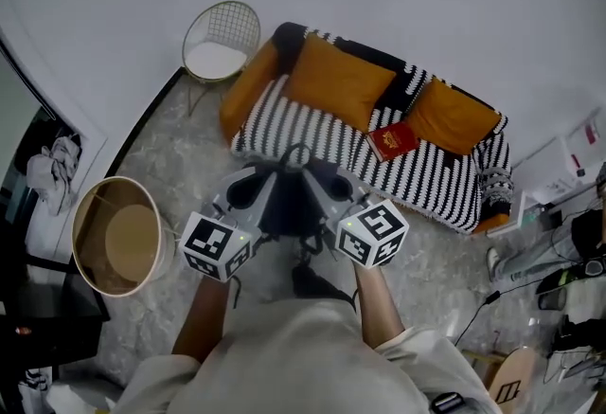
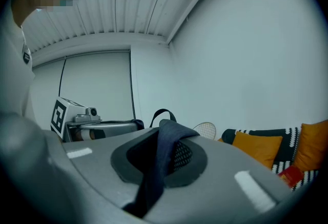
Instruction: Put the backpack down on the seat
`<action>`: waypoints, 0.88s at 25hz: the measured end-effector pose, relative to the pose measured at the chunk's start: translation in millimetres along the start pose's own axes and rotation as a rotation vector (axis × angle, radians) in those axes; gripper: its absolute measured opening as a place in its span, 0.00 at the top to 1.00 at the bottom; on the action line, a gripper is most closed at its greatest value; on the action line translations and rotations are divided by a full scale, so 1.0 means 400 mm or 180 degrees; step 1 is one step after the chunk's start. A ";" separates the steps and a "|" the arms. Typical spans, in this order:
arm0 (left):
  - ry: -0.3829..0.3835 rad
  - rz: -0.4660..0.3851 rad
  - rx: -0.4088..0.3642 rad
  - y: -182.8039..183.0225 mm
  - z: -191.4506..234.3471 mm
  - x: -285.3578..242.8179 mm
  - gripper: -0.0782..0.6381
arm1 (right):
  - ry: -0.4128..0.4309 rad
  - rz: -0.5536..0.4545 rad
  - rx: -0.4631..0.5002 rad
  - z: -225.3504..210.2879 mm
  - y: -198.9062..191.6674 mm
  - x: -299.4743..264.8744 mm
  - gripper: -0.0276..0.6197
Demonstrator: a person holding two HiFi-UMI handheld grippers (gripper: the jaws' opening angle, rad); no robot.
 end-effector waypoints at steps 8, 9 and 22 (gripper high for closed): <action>0.0126 0.0008 0.0144 0.063 0.123 -0.172 0.88 | 0.0152 0.0064 -0.0009 -0.191 0.083 -0.106 0.93; 0.0146 0.0000 0.0154 0.074 0.138 -0.191 0.88 | 0.0170 0.0065 -0.0001 -0.214 0.097 -0.119 0.93; 0.0266 0.0054 0.0118 0.172 0.289 -0.429 0.88 | 0.0296 0.0052 -0.0078 -0.482 0.198 -0.250 0.93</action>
Point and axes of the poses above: the fingertips, and each gripper's own axes: x backward along the fingers, z to its left, y out of its top, the point moved 7 cm from there along x, backward along the fingers, and after that the axes turned 15 degrees about z, right-handed, at the moved point
